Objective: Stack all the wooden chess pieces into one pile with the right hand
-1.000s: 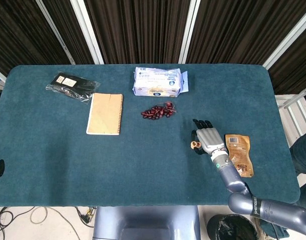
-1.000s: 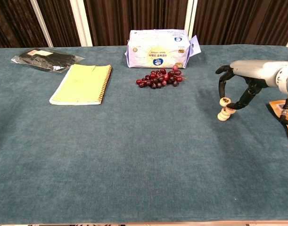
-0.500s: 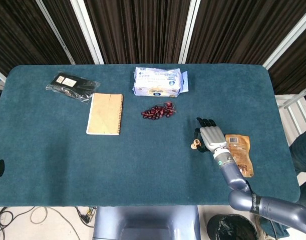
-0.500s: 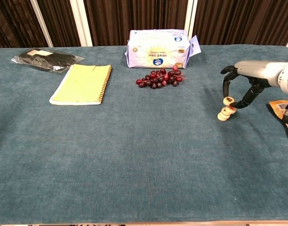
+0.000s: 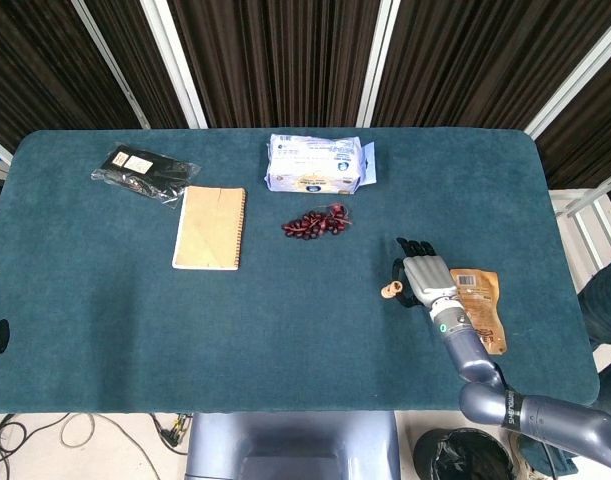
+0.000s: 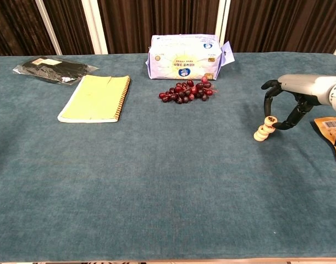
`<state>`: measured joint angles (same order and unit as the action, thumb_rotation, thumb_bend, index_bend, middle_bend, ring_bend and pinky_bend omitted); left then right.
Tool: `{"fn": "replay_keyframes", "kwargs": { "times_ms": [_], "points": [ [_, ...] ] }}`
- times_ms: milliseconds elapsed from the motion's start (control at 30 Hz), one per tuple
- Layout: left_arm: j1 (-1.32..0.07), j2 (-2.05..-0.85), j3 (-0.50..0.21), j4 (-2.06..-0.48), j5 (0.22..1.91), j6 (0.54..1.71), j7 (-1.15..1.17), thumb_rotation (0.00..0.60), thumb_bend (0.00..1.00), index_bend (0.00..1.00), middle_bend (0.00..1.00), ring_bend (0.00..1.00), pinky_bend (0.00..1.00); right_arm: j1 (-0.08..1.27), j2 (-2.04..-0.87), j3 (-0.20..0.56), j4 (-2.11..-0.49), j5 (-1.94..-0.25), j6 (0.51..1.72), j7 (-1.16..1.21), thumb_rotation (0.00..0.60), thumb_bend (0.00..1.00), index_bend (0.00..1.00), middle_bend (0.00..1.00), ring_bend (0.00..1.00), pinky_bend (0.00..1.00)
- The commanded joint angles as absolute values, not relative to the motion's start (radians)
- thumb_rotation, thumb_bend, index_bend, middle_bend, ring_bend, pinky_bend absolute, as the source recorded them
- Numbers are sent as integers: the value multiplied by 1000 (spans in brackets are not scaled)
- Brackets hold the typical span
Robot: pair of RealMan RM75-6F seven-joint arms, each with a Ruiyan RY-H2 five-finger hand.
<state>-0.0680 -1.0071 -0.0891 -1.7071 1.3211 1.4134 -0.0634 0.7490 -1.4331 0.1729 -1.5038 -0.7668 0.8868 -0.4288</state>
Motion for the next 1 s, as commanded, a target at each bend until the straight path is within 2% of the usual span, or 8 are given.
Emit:
{"fn": "replay_keyframes", "kwargs": {
  "times_ms": [33, 367, 733, 1000],
  "points": [
    [-68, -1007, -89, -1707, 1321, 1414, -63, 600, 488, 139, 0, 0, 0, 748, -1433, 170, -1504, -768, 888, -426, 600, 408, 538, 0, 0, 0],
    [-68, -1008, -89, -1708, 1323, 1415, -61, 600, 487, 139, 0, 0, 0, 744, -1436, 162, -1501, -769, 893, -412, 600, 408, 537, 0, 0, 0],
    [-68, -1009, -89, -1707, 1321, 1414, -59, 600, 488, 139, 0, 0, 0, 747, -1445, 155, -1492, -771, 894, -409, 600, 408, 455, 0, 0, 0],
    [-68, -1008, -89, -1708, 1320, 1414, -58, 600, 488, 139, 0, 0, 0, 751, -1451, 156, -1488, -771, 899, -409, 600, 408, 447, 0, 0, 0]
  ]
}}
